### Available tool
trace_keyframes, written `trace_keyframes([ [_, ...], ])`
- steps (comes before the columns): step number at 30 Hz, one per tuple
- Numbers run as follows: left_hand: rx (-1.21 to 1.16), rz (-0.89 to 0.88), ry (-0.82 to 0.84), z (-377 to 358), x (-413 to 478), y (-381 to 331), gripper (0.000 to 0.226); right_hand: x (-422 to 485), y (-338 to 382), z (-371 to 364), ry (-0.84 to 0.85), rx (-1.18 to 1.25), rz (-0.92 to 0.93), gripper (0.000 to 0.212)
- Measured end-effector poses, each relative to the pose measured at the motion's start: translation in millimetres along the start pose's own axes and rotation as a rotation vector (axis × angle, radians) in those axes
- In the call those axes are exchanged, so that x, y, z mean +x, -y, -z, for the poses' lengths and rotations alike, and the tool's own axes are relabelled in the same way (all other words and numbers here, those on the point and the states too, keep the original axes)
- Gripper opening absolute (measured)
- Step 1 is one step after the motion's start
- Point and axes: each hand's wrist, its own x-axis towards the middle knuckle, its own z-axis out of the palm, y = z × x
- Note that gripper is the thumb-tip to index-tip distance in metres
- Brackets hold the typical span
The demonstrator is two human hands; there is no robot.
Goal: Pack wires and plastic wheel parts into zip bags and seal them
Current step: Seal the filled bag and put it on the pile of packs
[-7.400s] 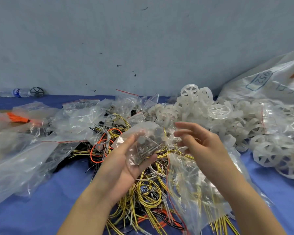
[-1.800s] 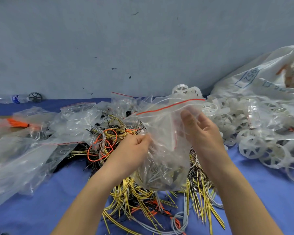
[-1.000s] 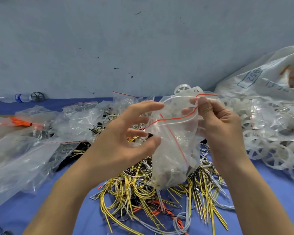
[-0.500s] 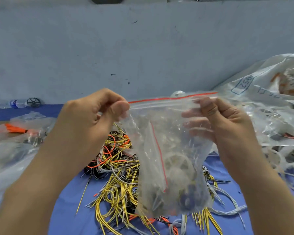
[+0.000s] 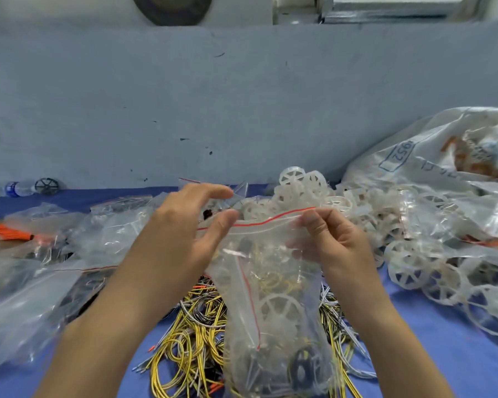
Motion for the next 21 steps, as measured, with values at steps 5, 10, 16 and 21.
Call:
trace_keyframes([
  [5,0.008,-0.077,0.16,-20.1,2.7,-28.3,0.037,-5.0,0.7,-7.0,0.06,-0.083,0.125,0.016],
  [10,0.047,-0.08,0.107,-29.5,8.5,-36.3,0.023,-6.2,0.1,-4.8,0.039,-0.134,0.176,0.016],
  [16,0.231,-0.119,0.01,-33.0,9.7,-43.2,0.022,-7.6,0.3,-3.6,-0.028,-0.196,0.184,0.014],
  [21,0.252,-0.089,-0.026,-34.3,8.1,-45.5,0.017,-7.1,-4.1,-2.5,-0.055,-0.31,0.234,0.017],
])
